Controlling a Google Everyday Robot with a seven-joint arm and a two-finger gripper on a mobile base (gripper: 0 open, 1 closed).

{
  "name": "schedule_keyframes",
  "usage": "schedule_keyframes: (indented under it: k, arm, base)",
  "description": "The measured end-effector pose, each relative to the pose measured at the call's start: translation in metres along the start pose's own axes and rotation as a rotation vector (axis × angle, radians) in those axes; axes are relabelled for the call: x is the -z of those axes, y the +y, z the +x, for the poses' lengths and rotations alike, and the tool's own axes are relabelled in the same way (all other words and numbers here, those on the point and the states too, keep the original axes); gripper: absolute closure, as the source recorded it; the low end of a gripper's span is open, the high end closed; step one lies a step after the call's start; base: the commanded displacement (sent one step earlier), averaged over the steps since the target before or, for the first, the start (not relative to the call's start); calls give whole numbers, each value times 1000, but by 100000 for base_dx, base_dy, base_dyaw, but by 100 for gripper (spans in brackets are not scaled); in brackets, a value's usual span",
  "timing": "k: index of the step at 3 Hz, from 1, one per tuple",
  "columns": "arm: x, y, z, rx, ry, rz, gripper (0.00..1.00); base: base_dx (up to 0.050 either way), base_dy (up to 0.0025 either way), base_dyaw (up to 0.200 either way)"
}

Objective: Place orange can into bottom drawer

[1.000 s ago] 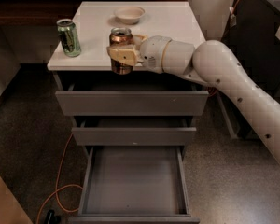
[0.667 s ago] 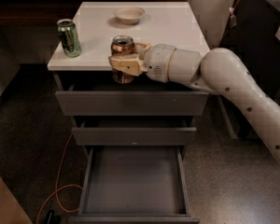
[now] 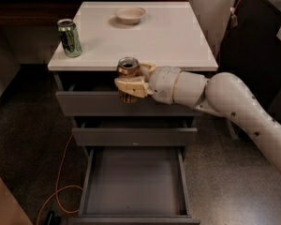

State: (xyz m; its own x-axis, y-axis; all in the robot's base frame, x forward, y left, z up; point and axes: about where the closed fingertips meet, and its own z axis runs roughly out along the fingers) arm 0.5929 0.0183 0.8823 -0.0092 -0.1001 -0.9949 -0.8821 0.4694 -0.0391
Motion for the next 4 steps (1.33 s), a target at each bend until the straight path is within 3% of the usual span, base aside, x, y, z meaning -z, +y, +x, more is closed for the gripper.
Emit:
schedule_keyframes:
  k: [2,3,4]
  arm:
    - [2,4,58,22,20,62,100]
    - [1,12,92,32,77,56,100]
    - [1,12,95,29,86,57,100]
  base:
    - [0,0,0]
    - [0,0,0]
    - [0,0,0]
